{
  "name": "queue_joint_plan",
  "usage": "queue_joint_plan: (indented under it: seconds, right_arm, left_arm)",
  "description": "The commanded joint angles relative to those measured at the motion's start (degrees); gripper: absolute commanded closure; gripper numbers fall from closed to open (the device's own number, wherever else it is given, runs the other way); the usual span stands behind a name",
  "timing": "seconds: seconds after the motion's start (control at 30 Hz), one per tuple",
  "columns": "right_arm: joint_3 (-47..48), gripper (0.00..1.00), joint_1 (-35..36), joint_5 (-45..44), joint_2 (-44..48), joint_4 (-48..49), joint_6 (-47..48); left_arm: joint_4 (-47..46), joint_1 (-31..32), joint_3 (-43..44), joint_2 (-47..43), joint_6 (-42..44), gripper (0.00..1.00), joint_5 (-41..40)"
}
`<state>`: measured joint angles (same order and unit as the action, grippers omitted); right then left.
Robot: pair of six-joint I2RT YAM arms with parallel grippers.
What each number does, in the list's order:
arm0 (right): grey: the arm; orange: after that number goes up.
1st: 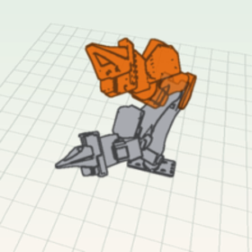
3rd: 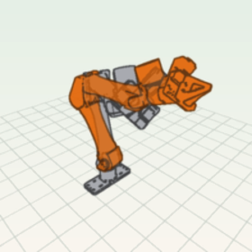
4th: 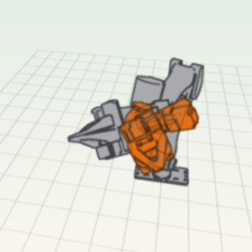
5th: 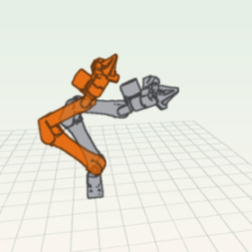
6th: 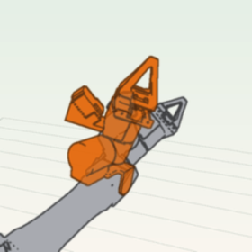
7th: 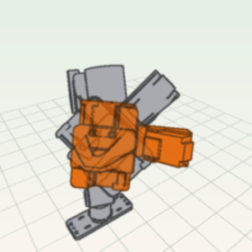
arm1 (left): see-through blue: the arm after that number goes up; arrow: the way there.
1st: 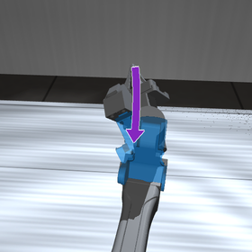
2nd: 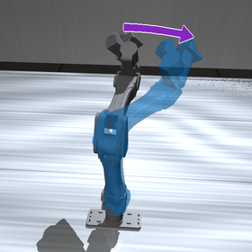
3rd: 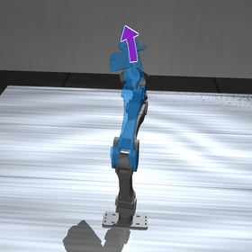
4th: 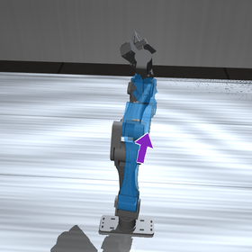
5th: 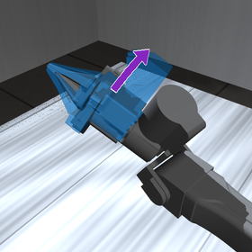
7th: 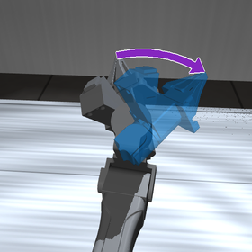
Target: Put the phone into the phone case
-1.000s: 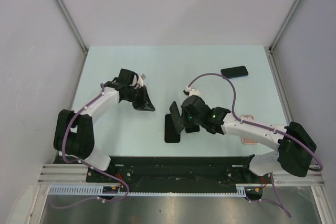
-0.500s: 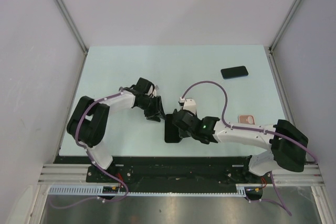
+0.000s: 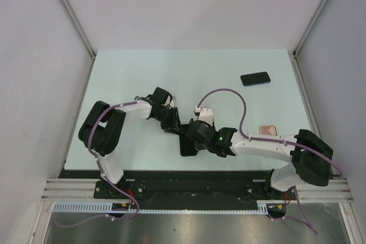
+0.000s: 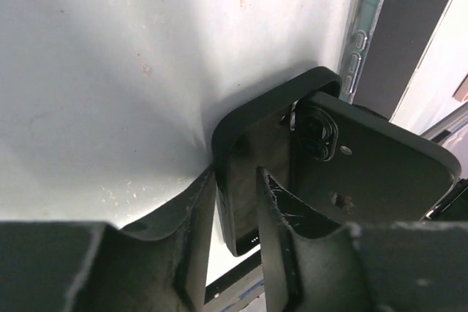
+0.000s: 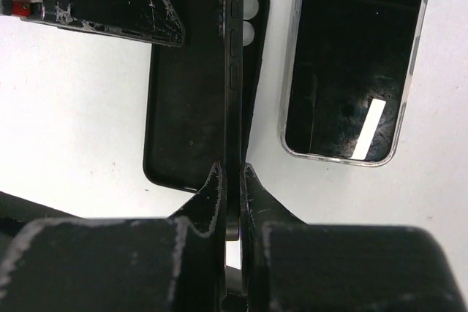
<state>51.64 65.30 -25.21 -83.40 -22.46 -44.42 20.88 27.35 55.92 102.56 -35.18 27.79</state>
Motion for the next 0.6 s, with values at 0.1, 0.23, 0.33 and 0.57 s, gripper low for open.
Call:
queue_joint_plan:
  seconds: [0.1,0.23,0.33,0.57]
  right_arm:
    - [2.4,1.00,0.6,-2.6,-1.9,0.2,1.1]
    - [5.1,1.00,1.1,-2.7,-4.7,-3.5,2.0]
    - [6.5,1.00,1.6,-2.4,-7.0,-4.0,2.2]
    - [8.6,0.83,2.7,-1.3,-10.6,-2.0,2.2]
  left_arm:
    - [0.3,0.9,-1.3,2.2,-0.2,0.83,-4.2]
    - [-1.6,0.9,-3.1,1.0,-2.2,0.99,-2.0]
    - [-4.3,0.9,-5.1,-0.5,-4.6,1.00,0.2]
    - [-6.3,0.9,-7.3,-1.5,-6.6,1.00,1.8]
